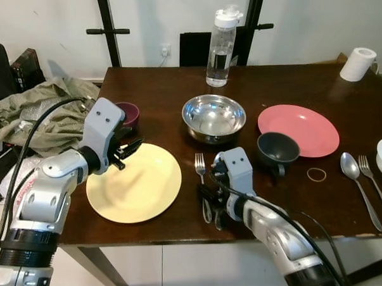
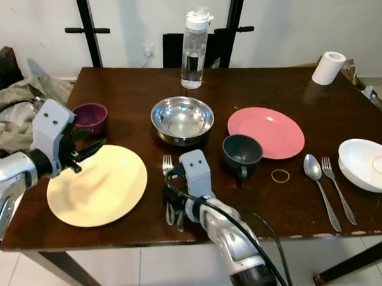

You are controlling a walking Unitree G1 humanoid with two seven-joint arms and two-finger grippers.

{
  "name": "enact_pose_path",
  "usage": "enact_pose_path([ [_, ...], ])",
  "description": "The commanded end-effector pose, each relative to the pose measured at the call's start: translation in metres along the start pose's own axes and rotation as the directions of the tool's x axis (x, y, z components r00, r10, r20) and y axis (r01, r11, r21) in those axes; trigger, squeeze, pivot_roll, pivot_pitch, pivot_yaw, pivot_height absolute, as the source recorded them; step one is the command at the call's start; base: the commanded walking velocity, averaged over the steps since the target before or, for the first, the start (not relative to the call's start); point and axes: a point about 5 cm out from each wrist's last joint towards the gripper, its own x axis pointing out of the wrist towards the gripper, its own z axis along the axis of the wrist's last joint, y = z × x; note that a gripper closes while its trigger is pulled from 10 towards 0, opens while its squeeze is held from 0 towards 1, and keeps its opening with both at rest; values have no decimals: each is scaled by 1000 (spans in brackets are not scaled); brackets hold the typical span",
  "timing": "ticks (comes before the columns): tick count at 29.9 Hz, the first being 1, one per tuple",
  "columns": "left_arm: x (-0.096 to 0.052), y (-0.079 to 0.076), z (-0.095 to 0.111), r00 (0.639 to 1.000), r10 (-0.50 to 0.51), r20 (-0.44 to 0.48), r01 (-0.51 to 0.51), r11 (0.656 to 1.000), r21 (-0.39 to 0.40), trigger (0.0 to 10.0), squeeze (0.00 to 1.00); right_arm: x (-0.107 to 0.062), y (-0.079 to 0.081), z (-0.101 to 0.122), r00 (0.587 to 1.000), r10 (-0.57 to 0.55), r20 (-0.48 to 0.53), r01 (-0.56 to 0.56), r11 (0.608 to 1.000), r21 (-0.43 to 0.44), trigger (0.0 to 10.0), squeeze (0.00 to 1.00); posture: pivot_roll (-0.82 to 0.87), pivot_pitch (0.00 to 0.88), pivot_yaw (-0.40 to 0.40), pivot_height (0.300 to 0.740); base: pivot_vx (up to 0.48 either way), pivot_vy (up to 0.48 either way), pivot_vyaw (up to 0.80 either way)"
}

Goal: Setting the table

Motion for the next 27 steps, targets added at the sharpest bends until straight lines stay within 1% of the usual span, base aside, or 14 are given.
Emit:
enact_pose_path([
  [1,-4,-2,-5,1000,-1,-17,1,1000,-11,10000,0,-6,-4,-17,996,-41,-76,40,999,-11,10000,0,117,226,38,740,0,0,0],
  [3,-3,-6,-8,1000,-8,-20,8,1000,-23,10000,0,-13,-9,-26,992,-79,-102,76,997,-24,10000,0,108,229,42,740,0,0,0],
  [5,-1,-9,-8,1000,-13,-21,12,999,-33,10000,0,-16,-10,-34,988,-87,-130,84,996,-30,10000,0,102,231,43,740,0,0,0],
  [7,-1,-9,-8,1000,-13,-21,12,999,-33,10000,0,-16,-10,-34,988,-87,-130,84,996,-30,10000,0,102,231,43,740,0,0,0],
  [10,0,-11,-9,1000,-16,-22,16,999,-39,10000,0,-17,-7,-41,985,-78,-151,77,997,-14,10000,0,101,228,45,740,0,0,0],
  [13,1,-12,-9,1000,-14,-22,13,999,-44,10000,0,-16,-5,-42,989,-68,-132,69,998,8,10000,0,101,227,47,740,0,0,0],
  [14,1,-12,-10,1000,-14,-23,13,999,-45,10000,0,-17,-3,-39,991,-57,-118,58,998,6,10000,0,102,226,47,740,0,0,0],
  [16,2,-14,-10,1000,-11,-23,10,999,-52,10000,0,-17,0,-28,998,-41,-57,42,999,19,10000,0,96,225,47,740,0,0,0],
  [18,3,-16,-11,1000,-13,-22,11,998,-60,10000,0,-21,-2,-12,998,-54,30,54,999,-4,10000,0,96,225,47,740,0,0,0],
  [20,3,-18,-11,1000,-17,-21,15,998,-64,10000,0,-27,-4,0,993,-68,92,73,996,-49,10000,0,91,228,49,740,0,0,0],
  [21,3,-19,-12,1000,-18,-22,16,998,-65,10000,0,-29,-5,3,991,-76,108,84,994,-64,10000,0,91,228,49,740,0,0,0],
  [24,3,-20,-12,1000,-21,-23,20,998,-67,10000,0,-34,-8,6,987,-98,127,106,992,-61,10000,0,91,228,49,740,0,0,0],
  [26,3,-22,-14,999,-28,-26,26,997,-71,10000,0,-46,-16,6,974,-180,138,189,980,-58,10000,0,83,231,54,740,0,0,0],
  [27,4,-23,-14,999,-33,-27,31,997,-73,10000,0,-52,-17,3,970,-206,127,214,975,-52,10000,0,83,231,54,740,0,0,0],
])
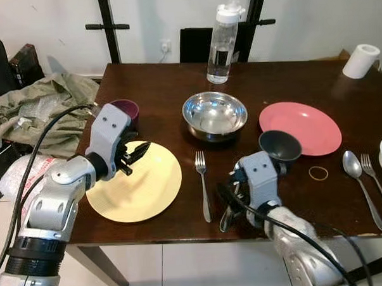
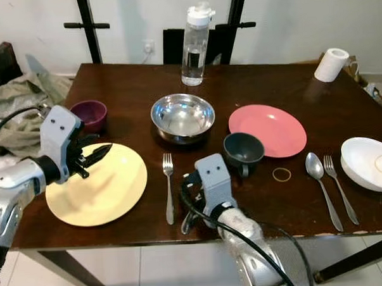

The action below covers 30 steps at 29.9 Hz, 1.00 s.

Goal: Setting the table

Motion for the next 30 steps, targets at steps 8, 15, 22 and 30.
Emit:
enact_pose_path([
  [8,1,-5,-6,1000,-21,-23,21,1000,-15,10000,0,-21,8,-36,984,-39,-174,48,998,47,10000,0,74,229,62,740,0,0,0],
  [15,1,-4,-4,1000,-14,-15,13,1000,-14,10000,0,-1,18,-45,973,-62,-223,106,976,192,10000,0,91,216,63,740,0,0,0],
  [22,-1,-2,-4,1000,-4,-14,3,1000,-10,10000,0,11,8,-50,958,-119,-260,167,972,168,10000,0,100,208,58,740,0,0,0],
  [30,-2,-2,-4,1000,7,-13,-7,1000,-10,10000,0,15,3,-75,917,-157,-367,170,985,3,10000,0,104,204,56,740,0,0,0],
])
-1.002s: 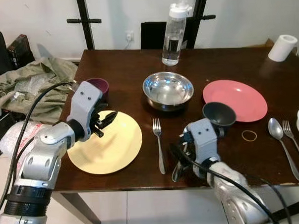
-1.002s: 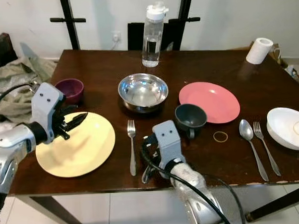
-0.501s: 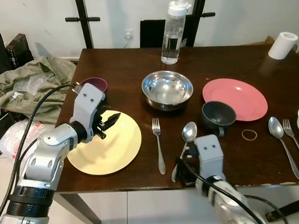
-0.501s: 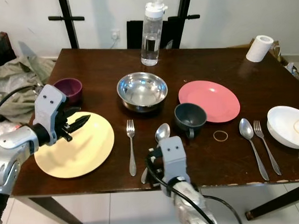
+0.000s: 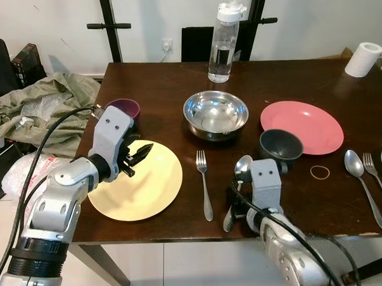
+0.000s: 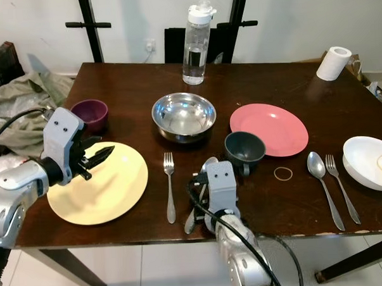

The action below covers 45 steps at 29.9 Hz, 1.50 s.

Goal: Setting the table

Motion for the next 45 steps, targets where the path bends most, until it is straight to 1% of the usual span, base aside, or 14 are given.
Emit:
enact_pose_path([
  [1,-3,-1,-4,1000,1,-14,-1,1000,-8,10000,0,-1,0,-47,978,-12,-208,3,999,-43,10000,0,104,204,56,740,0,0,0],
  [2,-3,-1,-4,1000,3,-15,-3,1000,-8,10000,0,1,1,-52,974,-4,-227,-7,999,-47,4549,0,106,199,51,740,0,0,0],
  [3,-3,-1,-4,1000,6,-14,-6,1000,-9,10000,0,2,3,-57,969,6,-246,-18,999,-45,0,0,106,199,51,740,0,0,0],
  [9,-4,0,-5,1000,17,-14,-17,1000,-11,10000,0,4,3,-64,961,30,-276,-36,999,-19,0,0,109,198,45,740,0,0,0],
  [19,-5,0,-5,999,30,-17,-30,999,-15,10000,0,1,-14,-67,958,40,-284,-41,999,2,0,0,108,205,42,740,0,0,0],
  [24,-3,-2,-7,999,33,-19,-34,999,-23,10000,0,-3,-16,-50,982,97,-165,-84,993,84,0,0,106,207,45,740,0,0,0],
  [26,-2,-6,-9,999,33,-21,-33,999,-30,10000,0,-9,-16,-32,990,124,-66,-114,984,140,0,0,101,207,50,740,0,0,0],
  [28,-2,-6,-9,999,33,-21,-33,999,-30,10000,0,-9,-16,-32,990,124,-66,-114,984,140,0,0,101,207,50,740,0,0,0],
  [30,1,-11,-11,999,29,-23,-30,999,-45,10000,0,-20,-17,-4,987,134,85,-149,967,208,0,0,86,207,61,740,0,0,0],
  [32,1,-11,-11,999,29,-23,-30,999,-45,10000,0,-20,-17,-4,987,134,85,-149,967,208,0,0,86,207,61,740,0,0,0],
  [35,4,-15,-11,1000,21,-21,-22,998,-51,10000,0,-27,-17,12,975,138,177,-177,957,229,0,0,83,205,65,740,0,0,0],
  [36,5,-16,-11,1000,18,-18,-19,998,-54,10000,0,-31,-16,21,962,147,229,-203,949,241,2667,0,81,204,68,740,0,0,0],
  [37,7,-18,-10,1000,19,-14,-20,998,-59,10000,0,-36,-16,29,950,150,275,-221,943,248,10000,0,76,202,73,740,0,0,0],
  [45,10,-19,-7,999,42,2,-41,997,-72,10000,0,-45,-15,40,923,154,354,-255,931,260,10000,0,64,198,80,740,0,0,0],
])
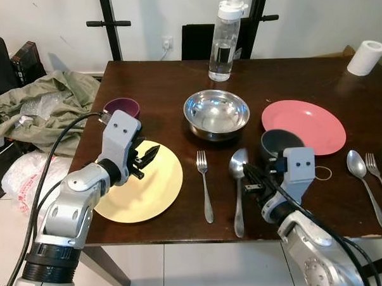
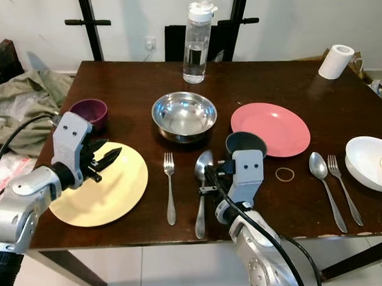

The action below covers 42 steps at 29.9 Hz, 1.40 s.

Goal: Setting the table

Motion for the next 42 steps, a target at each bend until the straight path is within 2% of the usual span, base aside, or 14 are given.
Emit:
enact_pose_path([
  [1,1,-2,-3,1000,0,-15,0,1000,-8,10000,0,-4,-1,1,1000,-5,16,5,1000,13,10000,0,64,198,80,740,0,0,0],
  [7,4,-2,-2,1000,18,-6,-18,1000,-16,10000,0,-3,-5,-9,999,-26,-25,24,997,-72,10000,0,64,194,81,740,0,0,0],
  [9,4,-2,-1,1000,19,-5,-20,1000,-14,10000,0,-3,-11,-25,990,-76,-120,57,987,-151,10000,0,70,195,82,740,0,0,0],
  [11,3,-1,-1,1000,21,-5,-21,1000,-13,10000,0,-3,-16,-32,982,-112,-149,84,980,-180,10000,0,71,196,82,740,0,0,0],
  [12,3,0,-1,1000,25,-7,-26,1000,-11,10000,0,-1,-21,-37,972,-156,-174,123,974,-189,10000,702,74,197,80,740,0,0,0],
  [13,3,0,-1,1000,25,-7,-26,1000,-11,10000,0,-1,-21,-37,972,-156,-174,123,974,-189,10000,702,74,197,80,740,0,0,0],
  [14,3,1,-1,1000,29,-7,-29,1000,-9,10000,0,3,-23,-39,967,-175,-183,143,973,-179,10000,1000,86,199,77,740,0,0,0],
  [24,0,3,1,999,44,-9,-44,999,-3,10000,0,18,-8,-46,967,-142,-210,118,985,-125,10000,1000,107,211,68,740,0,0,0],
  [29,-1,3,1,999,47,-11,-47,999,-2,10000,0,20,-3,-48,967,-135,-214,107,985,-139,10000,1000,110,215,66,740,0,0,0],
  [30,-1,3,1,999,48,-12,-48,999,-2,10000,0,21,-3,-50,965,-145,-220,105,977,-184,10000,0,112,217,66,740,0,0,0],
  [35,-2,3,1,999,50,-14,-50,999,-1,10000,0,22,-3,-58,954,-170,-249,107,963,-247,10000,0,118,218,66,740,0,0,0],
  [40,-3,4,1,998,53,-16,-53,999,2,10000,0,20,-5,-70,931,-192,-310,126,967,-220,10000,0,124,217,64,740,0,0,0],
  [41,-3,5,1,998,53,-16,-53,999,2,10000,0,19,-5,-74,920,-189,-343,132,974,-183,8235,0,126,216,64,740,0,0,0],
  [42,-3,5,1,998,54,-16,-54,999,3,10000,0,17,-4,-78,912,-180,-368,131,979,-156,4745,0,126,214,61,740,0,0,0],
])
